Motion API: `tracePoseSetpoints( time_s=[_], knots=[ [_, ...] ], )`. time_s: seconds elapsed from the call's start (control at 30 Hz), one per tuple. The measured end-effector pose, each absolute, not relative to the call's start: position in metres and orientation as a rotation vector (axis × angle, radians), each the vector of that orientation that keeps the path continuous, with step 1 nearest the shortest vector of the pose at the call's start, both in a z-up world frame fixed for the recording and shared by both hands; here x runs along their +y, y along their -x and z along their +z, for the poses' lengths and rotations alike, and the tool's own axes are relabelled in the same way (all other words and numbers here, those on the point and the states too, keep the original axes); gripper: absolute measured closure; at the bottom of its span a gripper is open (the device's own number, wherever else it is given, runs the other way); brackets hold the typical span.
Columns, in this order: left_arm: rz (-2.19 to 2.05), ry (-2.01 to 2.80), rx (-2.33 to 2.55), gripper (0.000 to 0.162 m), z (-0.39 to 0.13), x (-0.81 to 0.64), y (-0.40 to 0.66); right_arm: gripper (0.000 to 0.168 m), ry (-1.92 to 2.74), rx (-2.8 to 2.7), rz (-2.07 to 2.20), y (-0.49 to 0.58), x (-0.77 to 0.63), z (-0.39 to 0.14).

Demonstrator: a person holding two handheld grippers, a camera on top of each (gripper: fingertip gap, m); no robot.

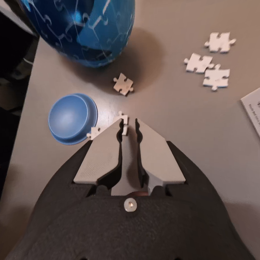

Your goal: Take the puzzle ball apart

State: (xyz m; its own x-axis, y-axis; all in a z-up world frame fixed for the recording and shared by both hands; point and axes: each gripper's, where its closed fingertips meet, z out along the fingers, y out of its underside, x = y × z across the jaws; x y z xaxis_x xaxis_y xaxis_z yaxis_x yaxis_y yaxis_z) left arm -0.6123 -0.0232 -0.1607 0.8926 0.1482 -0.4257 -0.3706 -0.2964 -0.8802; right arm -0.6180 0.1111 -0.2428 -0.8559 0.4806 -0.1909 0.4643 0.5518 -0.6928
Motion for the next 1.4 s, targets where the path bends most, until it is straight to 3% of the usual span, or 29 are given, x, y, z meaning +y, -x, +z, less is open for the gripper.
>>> tracePoseSetpoints(
  time_s=[0.17,0.27,0.33,0.47,0.53,0.57,0.63,0.77,0.83,1.4],
  knots=[
    [0.536,1.725,0.121,0.080,-0.157,-0.019,0.608,0.118,0.794,-2.627,1.543,0.627,0.074,-0.197],
    [0.498,1.651,0.095,0.082,-0.148,-0.013,0.600,0.113,0.698,-2.615,1.668,0.630,0.049,-0.190],
    [0.537,1.615,0.028,0.079,-0.139,-0.021,0.608,0.099,0.663,-2.599,1.693,0.634,0.038,-0.190],
    [0.492,1.785,-0.146,0.049,-0.161,-0.056,0.640,0.087,0.648,-2.622,1.615,0.640,0.028,-0.204],
    [0.397,1.851,-0.161,0.036,-0.177,-0.065,0.654,0.064,0.570,-2.634,1.645,0.636,0.017,-0.206],
    [0.311,1.860,-0.185,0.037,-0.182,-0.067,0.659,0.052,0.552,-2.627,1.660,0.638,0.012,-0.206],
    [0.134,1.846,-0.168,0.048,-0.181,-0.062,0.656,0.054,0.550,-2.626,1.675,0.642,-0.001,-0.206],
    [0.113,1.855,-0.160,0.046,-0.182,-0.051,0.657,0.047,0.534,-2.676,1.536,0.649,-0.015,-0.219],
    [0.180,1.876,-0.181,0.049,-0.184,-0.047,0.661,0.062,0.509,-2.654,1.428,0.652,-0.010,-0.225],
    [0.442,1.896,-0.082,0.048,-0.165,0.020,0.540,0.062,0.314,-2.667,1.261,0.543,0.053,-0.224]
  ],
)
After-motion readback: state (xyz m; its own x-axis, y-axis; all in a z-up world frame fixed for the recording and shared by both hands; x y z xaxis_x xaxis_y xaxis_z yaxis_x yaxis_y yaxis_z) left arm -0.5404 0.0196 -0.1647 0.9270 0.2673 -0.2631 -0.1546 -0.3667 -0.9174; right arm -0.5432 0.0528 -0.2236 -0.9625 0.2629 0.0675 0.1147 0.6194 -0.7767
